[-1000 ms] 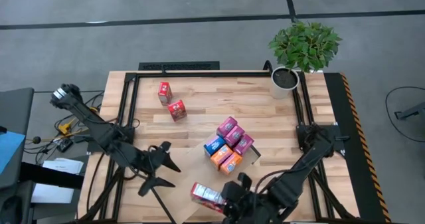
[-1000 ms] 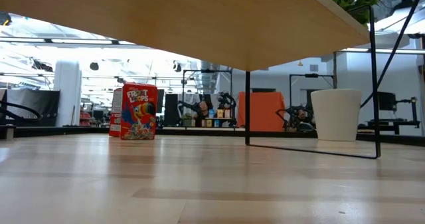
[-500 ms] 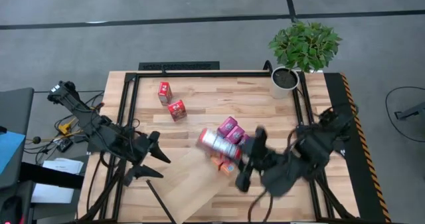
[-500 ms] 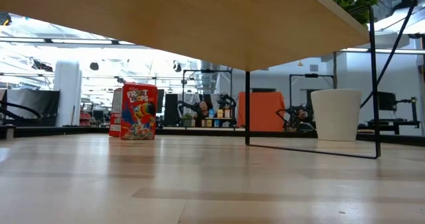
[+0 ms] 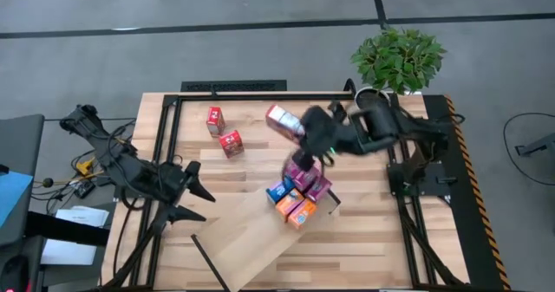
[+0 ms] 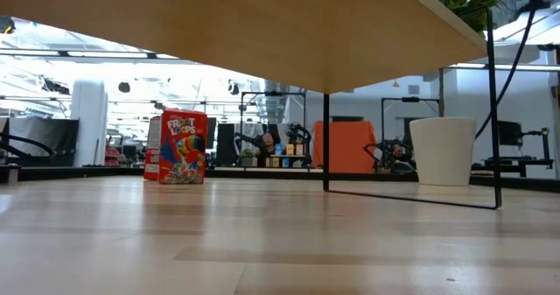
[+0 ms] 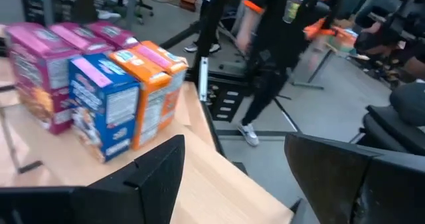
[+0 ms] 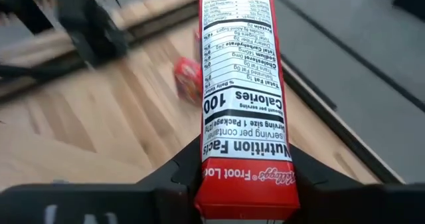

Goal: Stack cereal on shelf
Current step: Put the bottom red cereal box onto the shelf

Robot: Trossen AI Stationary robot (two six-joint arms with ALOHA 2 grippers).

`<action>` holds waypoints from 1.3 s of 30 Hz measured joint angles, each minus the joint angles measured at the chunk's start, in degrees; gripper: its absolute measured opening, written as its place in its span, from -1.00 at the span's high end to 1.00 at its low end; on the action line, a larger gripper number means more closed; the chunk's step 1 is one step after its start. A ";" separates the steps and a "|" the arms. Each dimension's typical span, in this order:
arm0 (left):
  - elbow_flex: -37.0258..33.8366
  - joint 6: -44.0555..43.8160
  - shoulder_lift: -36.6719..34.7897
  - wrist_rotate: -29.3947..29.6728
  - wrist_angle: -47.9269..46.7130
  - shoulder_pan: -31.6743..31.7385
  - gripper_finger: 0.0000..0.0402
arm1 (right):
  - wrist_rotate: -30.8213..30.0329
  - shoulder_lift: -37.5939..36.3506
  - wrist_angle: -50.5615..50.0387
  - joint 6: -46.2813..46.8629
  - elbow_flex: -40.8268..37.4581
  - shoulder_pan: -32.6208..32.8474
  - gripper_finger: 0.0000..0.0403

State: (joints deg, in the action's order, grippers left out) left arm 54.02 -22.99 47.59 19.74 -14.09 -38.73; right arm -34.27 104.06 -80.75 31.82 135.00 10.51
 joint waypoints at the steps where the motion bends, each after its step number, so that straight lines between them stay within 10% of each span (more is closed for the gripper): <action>1: 0.00 0.40 -0.17 0.29 -0.49 0.16 -0.24 | 2.02 0.23 -0.85 -1.06 -0.02 -1.64 0.26; 10: -0.02 4.11 1.06 7.89 -1.67 4.36 -0.24 | 11.22 0.25 -2.55 -20.41 -0.70 -13.12 0.20; 19: 1.32 10.86 4.29 5.22 1.60 23.10 -0.24 | 14.73 0.25 -3.06 -42.65 -0.72 -17.70 0.21; 27: 17.29 27.80 18.52 -4.58 -14.78 35.03 -0.29 | 14.76 0.25 -2.51 -49.25 -0.72 -17.01 0.19; 39: 40.24 49.89 33.40 -0.36 -31.03 42.29 -0.57 | 14.76 0.25 -1.14 -50.46 -0.72 -16.76 0.21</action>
State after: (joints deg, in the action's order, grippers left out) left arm 94.26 26.90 80.99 19.38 -45.12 3.56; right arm -19.51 104.31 -81.89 -18.63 134.28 -6.25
